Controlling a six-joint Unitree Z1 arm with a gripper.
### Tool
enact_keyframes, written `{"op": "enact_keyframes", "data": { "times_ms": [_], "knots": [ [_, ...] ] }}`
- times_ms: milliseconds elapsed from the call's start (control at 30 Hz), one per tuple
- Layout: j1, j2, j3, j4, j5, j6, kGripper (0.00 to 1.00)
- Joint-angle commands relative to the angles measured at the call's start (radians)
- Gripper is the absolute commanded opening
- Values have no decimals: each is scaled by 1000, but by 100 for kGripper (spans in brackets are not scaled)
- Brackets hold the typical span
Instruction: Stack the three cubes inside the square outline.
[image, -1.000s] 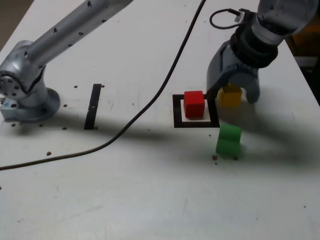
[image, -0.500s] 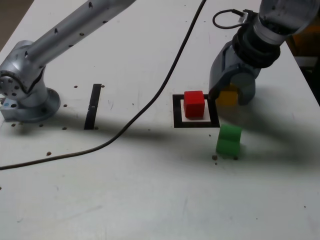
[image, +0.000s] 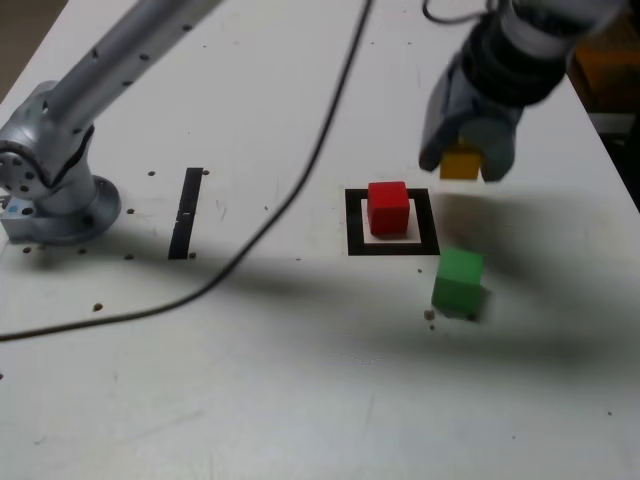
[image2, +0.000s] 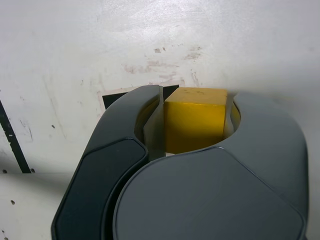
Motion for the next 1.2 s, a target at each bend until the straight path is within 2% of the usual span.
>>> {"op": "enact_keyframes", "data": {
  "times_ms": [0,100,233,333,467,733,967,1167],
  "knots": [
    [-16,-79,42,18,1,-10,15],
    [-28,-145,103,18,-8,-22,15],
    [-55,-229,207,18,-44,-68,16],
    [-76,-251,260,17,-69,-116,16],
    [-92,-265,308,17,-81,-178,16],
    [-114,-258,338,14,-90,-262,16],
    [-116,-218,374,-20,-141,-274,16],
    [-116,-206,355,-27,-127,-259,16]
  ]
}}
